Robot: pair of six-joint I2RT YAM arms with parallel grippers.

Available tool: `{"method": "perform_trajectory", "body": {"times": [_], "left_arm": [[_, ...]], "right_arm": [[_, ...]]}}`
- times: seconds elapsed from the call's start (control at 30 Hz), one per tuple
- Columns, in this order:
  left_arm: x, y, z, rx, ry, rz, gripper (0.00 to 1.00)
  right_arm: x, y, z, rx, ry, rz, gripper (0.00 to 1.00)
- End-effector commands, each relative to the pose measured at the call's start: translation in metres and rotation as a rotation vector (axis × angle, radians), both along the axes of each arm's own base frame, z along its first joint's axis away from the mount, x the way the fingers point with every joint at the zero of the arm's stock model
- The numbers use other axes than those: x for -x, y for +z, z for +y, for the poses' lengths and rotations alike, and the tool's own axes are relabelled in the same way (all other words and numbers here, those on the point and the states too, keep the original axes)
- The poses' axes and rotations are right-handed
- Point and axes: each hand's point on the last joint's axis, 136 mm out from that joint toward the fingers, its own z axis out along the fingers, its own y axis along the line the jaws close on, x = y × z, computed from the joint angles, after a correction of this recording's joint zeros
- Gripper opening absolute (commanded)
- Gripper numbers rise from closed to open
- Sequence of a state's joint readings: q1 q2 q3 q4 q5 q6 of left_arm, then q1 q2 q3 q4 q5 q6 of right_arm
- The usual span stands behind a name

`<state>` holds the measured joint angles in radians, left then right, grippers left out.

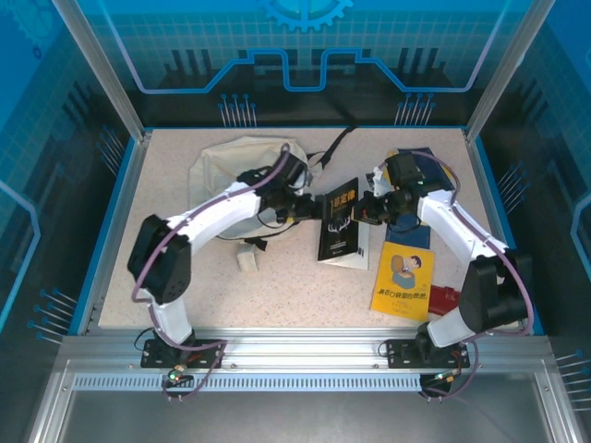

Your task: Pack the student bag

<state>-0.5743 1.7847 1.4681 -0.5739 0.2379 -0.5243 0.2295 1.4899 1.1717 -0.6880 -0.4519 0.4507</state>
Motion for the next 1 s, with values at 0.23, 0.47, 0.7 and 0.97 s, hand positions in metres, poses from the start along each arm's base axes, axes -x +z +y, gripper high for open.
{"method": "perform_trajectory", "body": {"times": [0.23, 0.47, 0.7, 0.97], "left_arm": [[-0.005, 0.052, 0.019, 0.395, -0.049, -0.016, 0.99], [-0.011, 0.046, 0.026, 0.524, -0.013, 0.064, 0.99], [-0.010, 0.040, 0.018, 0.667, -0.004, 0.160, 0.99], [-0.015, 0.048, 0.007, 0.880, -0.025, 0.193, 0.97]], "right_arm": [[-0.003, 0.089, 0.035, -0.374, 0.176, -0.179, 0.03], [-0.009, 0.110, 0.046, -0.479, 0.226, -0.187, 0.04], [-0.014, 0.121, 0.052, -0.529, 0.250, -0.188, 0.03], [-0.019, 0.089, 0.051, -0.518, 0.220, -0.112, 0.03]]}}
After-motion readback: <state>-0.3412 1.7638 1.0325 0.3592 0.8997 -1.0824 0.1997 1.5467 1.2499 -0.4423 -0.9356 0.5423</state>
